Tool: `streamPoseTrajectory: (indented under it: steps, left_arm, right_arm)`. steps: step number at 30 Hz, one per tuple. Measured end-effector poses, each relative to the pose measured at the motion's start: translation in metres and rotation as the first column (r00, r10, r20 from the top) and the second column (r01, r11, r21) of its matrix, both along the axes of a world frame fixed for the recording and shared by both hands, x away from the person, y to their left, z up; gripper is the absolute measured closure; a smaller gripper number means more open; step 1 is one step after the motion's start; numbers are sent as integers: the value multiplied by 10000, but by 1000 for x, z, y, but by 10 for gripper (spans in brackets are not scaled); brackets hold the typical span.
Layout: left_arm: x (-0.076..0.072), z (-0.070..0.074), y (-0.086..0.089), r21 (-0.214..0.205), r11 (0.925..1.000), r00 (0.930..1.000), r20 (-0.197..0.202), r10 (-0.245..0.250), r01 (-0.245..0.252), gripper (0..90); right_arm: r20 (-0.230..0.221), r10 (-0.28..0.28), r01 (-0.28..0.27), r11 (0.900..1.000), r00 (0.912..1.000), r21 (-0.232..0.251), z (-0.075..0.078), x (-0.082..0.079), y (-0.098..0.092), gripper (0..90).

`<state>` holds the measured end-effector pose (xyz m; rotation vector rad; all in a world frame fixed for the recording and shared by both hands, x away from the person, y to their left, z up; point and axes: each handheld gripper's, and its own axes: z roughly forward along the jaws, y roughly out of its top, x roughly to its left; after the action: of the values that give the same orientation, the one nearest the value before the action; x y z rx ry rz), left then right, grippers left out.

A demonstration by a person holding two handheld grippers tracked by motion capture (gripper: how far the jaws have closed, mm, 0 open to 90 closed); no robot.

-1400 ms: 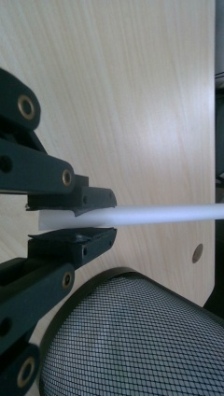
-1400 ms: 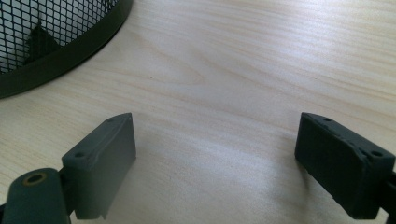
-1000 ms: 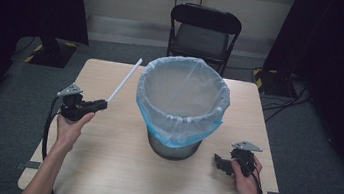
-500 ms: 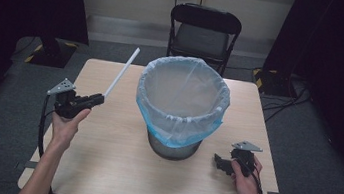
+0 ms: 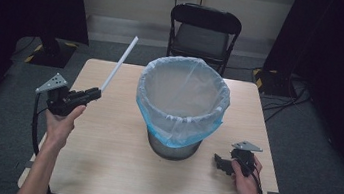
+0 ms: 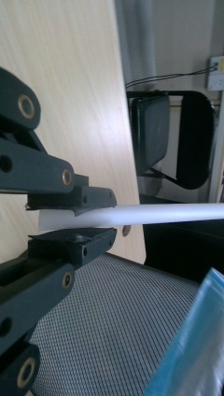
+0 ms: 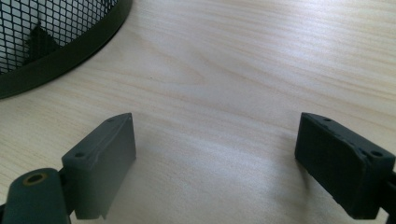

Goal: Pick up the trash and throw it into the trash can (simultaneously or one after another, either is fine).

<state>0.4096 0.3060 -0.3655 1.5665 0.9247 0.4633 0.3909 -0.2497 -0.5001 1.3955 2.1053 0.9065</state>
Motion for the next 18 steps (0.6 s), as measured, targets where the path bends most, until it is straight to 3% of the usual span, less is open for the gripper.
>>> streamPoseTrajectory:
  steps: [14,18]
  left_arm:
    - [0,35,-8,-376,9990,9963,825,-224,256,798]
    - [-4,51,-18,-541,9964,9925,1063,-598,659,798]
  right_arm:
    - [0,2,-2,10000,10000,-1,0,0,0,114]
    - [1,2,-2,10000,10000,-2,0,0,0,114]
